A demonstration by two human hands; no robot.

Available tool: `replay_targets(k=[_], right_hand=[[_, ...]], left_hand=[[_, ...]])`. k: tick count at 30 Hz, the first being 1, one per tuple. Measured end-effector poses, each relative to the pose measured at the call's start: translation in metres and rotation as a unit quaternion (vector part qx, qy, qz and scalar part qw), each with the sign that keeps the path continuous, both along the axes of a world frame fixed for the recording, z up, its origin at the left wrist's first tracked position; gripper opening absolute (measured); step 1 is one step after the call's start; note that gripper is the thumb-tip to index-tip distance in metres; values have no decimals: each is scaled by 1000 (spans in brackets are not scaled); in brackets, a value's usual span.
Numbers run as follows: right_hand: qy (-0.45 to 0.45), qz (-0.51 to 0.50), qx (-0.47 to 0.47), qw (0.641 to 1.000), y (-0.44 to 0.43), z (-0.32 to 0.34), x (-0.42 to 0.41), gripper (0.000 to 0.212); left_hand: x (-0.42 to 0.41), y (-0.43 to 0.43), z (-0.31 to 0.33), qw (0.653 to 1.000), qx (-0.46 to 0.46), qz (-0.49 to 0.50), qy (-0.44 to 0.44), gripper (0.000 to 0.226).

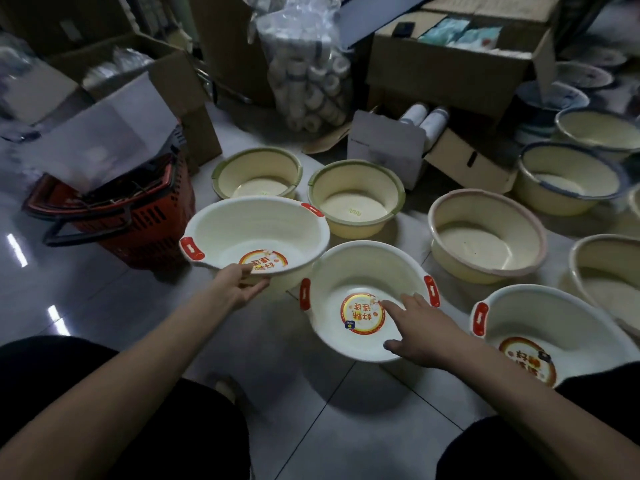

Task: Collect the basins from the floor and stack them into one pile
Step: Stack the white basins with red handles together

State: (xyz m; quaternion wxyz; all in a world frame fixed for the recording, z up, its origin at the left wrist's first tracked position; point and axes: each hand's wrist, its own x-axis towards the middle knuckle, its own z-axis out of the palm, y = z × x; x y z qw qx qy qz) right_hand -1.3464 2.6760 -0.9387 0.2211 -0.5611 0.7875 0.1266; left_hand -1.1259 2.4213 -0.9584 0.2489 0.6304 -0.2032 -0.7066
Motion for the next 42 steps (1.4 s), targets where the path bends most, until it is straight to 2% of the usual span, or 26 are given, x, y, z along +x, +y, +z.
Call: replay_targets(k=[5, 9, 11, 15, 18, 20, 23, 26, 29, 30, 33, 36, 39, 42], right_hand=[[-65, -68, -94, 991, 6, 13, -9, 76], [-130, -190, -197, 953, 9, 37, -36, 74], [-186, -272, -253, 910, 7, 57, -52, 73], [-358, -439, -291, 771, 10, 97, -87, 79], [-401, -470, -330, 714, 23, 102, -108, 62], [-372, -517, -353, 685, 33, 90, -116, 49], [-298, -603, -313, 671, 46, 60, -127, 47], [-301, -625, -302, 654, 55, 33, -126, 39], [-298, -628, -314, 647, 60, 13, -120, 28], [-302, -636, -310, 639, 60, 2, -119, 29], [-340, -648, -287, 618, 54, -27, -110, 43], [-399, -630, -261, 613, 40, -49, -103, 55], [-461, -616, -219, 600, 23, -60, -92, 54], [-472, -612, -191, 605, 12, -78, -85, 58]], left_hand=[[-3, 19, 40, 996, -36, -77, -9, 24], [-10, 32, 69, 988, -66, -136, 9, 20], [-17, 41, 83, 982, -81, -170, 32, 19], [-34, 55, 95, 963, -108, -236, 78, 28], [-45, 63, 84, 939, -122, -314, 71, 49], [-53, 70, 71, 926, -131, -353, 35, 50], [-67, 81, 52, 917, -143, -371, -30, 35], [-76, 86, 29, 921, -113, -370, -46, 32], [-81, 92, 3, 933, -61, -354, -31, 24], [-81, 95, -5, 935, -44, -351, -24, 28], [-77, 97, -30, 947, -15, -321, -24, 46], [-74, 95, -51, 961, 6, -273, -50, 41], [-71, 95, -67, 969, 24, -240, -55, 35], [-66, 96, -81, 971, 21, -230, -60, 37]])
